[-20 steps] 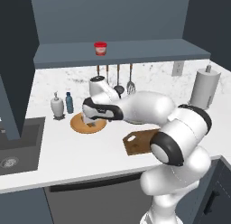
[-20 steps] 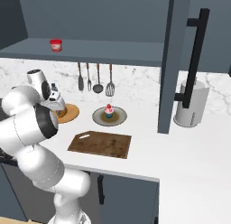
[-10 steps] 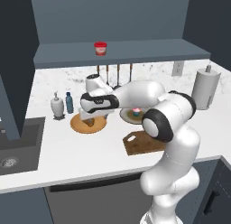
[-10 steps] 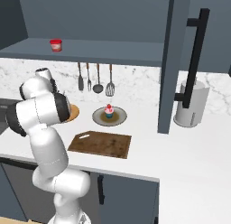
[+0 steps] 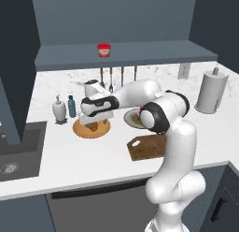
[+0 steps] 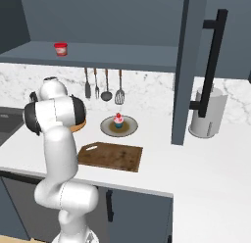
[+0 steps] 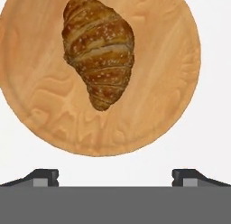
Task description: From the different types of pastries on the counter, select a croissant and place it on the cutting board. Then retrieve a jar of jam from the cabinet and place it alongside the croissant on the cutting board.
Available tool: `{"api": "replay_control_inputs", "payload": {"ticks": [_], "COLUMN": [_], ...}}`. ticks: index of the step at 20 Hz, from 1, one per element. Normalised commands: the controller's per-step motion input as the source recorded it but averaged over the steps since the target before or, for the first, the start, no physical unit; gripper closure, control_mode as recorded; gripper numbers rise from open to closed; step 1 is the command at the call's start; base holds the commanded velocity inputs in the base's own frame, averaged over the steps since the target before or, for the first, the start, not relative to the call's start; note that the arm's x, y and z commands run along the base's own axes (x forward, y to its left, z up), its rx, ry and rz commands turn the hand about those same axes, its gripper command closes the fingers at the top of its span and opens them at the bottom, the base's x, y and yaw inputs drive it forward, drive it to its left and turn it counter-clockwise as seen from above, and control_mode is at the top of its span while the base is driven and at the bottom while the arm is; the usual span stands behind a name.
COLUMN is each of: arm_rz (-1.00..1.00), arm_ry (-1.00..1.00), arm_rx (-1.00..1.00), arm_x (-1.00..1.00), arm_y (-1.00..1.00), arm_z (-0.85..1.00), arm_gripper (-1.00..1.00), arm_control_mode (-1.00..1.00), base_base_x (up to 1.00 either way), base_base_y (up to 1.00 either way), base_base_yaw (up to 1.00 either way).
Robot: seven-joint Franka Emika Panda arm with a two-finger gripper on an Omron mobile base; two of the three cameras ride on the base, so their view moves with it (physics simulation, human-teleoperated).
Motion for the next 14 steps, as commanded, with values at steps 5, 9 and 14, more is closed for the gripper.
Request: {"api": "replay_control_inputs", "payload": {"ticks": [5,9,14], "arm_rz": [0.0,0.0,0.0], "arm_ry": [0.0,0.0,0.0], "arm_rx": [0.03,0.03,0.02], "arm_x": [0.43,0.4,0.46], "arm_y": [0.06,0.0,0.02], "arm_z": [-0.35,-0.32,-0.18], "arm_gripper": [-1.0,-1.0,-1.0], "arm_control_mode": [-1.0,-1.0,-1.0], "base_base_x": [0.0,0.0,0.0], "base_base_y": [0.0,0.0,0.0], "base_base_yaw": [0.0,0.0,0.0]}}
